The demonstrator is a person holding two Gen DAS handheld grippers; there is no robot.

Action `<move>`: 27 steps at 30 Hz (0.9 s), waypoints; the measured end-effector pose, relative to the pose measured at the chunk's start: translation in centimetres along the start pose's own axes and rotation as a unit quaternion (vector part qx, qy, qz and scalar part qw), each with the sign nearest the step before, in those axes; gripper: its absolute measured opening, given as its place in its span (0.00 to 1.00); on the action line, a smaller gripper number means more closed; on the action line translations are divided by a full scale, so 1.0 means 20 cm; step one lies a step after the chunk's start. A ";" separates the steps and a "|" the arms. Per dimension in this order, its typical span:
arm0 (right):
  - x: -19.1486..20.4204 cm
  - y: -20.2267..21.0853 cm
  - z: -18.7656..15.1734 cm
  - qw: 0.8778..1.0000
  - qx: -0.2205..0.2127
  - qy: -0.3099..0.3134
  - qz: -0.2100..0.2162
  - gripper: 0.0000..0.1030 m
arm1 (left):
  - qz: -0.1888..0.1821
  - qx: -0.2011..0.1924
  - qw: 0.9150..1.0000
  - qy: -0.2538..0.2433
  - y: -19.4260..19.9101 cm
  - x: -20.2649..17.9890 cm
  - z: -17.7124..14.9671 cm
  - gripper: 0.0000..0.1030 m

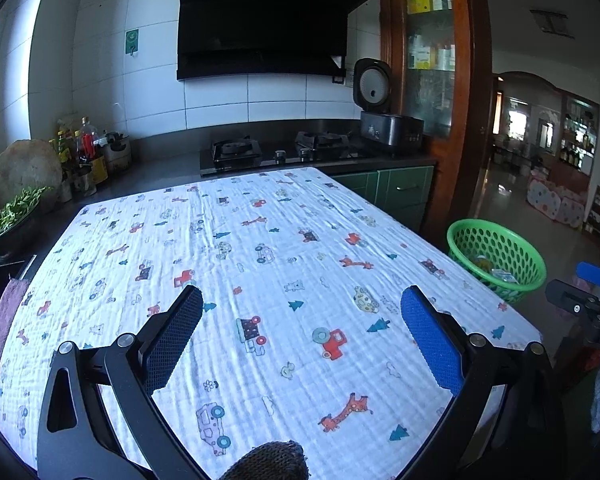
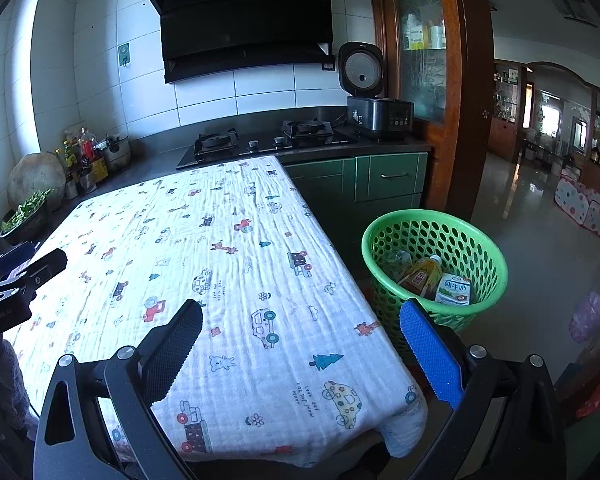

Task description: Collect trash

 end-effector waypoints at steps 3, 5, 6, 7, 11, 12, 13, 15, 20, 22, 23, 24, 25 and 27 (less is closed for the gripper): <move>0.01 0.01 0.00 1.000 -0.002 0.002 0.001 0.93 | 0.000 0.000 1.000 0.001 0.00 0.00 0.00 0.95; 0.01 0.01 0.00 1.000 -0.002 0.003 0.001 0.93 | 0.000 0.000 1.000 0.000 0.01 0.00 -0.01 0.95; 0.01 0.01 0.00 1.000 -0.001 0.003 0.002 0.93 | 0.001 0.000 1.000 0.000 0.01 0.00 -0.01 0.95; 0.01 0.01 0.00 1.000 -0.001 0.003 0.002 0.93 | 0.001 0.000 1.000 0.000 0.01 0.00 -0.01 0.95; 0.02 0.01 0.00 1.000 -0.003 0.005 0.005 0.93 | 0.002 -0.003 1.000 0.002 0.02 0.01 -0.01 0.95; 0.02 0.02 0.00 1.000 -0.005 0.006 0.005 0.93 | 0.002 -0.003 1.000 0.002 0.02 0.01 0.00 0.95; 0.03 0.02 0.00 1.000 -0.005 0.007 0.005 0.93 | 0.004 -0.004 1.000 0.002 0.03 0.01 -0.01 0.95; 0.03 0.01 0.00 1.000 -0.005 0.007 0.007 0.93 | 0.005 -0.006 1.000 0.001 0.03 0.01 -0.01 0.95; 0.03 0.02 0.00 1.000 -0.008 0.007 0.011 0.93 | 0.005 -0.005 1.000 0.001 0.04 0.01 -0.01 0.95; 0.03 0.02 0.00 1.000 -0.009 0.008 0.011 0.93 | 0.005 -0.005 1.000 0.001 0.04 0.01 -0.01 0.95; 0.03 0.02 0.00 1.000 -0.009 0.007 0.011 0.93 | 0.006 -0.005 1.000 0.001 0.04 0.01 -0.01 0.95; 0.03 0.02 0.00 1.000 -0.009 0.007 0.012 0.93 | 0.006 -0.005 1.000 0.001 0.04 0.01 -0.01 0.95; 0.03 0.02 0.00 1.000 -0.009 0.007 0.012 0.93 | 0.006 -0.004 1.000 0.001 0.04 0.01 -0.01 0.95; 0.03 0.02 0.00 1.000 -0.009 0.007 0.013 0.93 | 0.007 -0.003 1.000 0.001 0.04 0.01 -0.01 0.95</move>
Point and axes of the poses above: each gripper's, at about its wrist camera, not at the fingertips, and y roughly against the way its jaws point, x to its left, z to its top, the point moved 3 cm from there along -y, roughly the way its jaws point, and after that the axes turned 9 degrees about x, right-handed, at the moved point
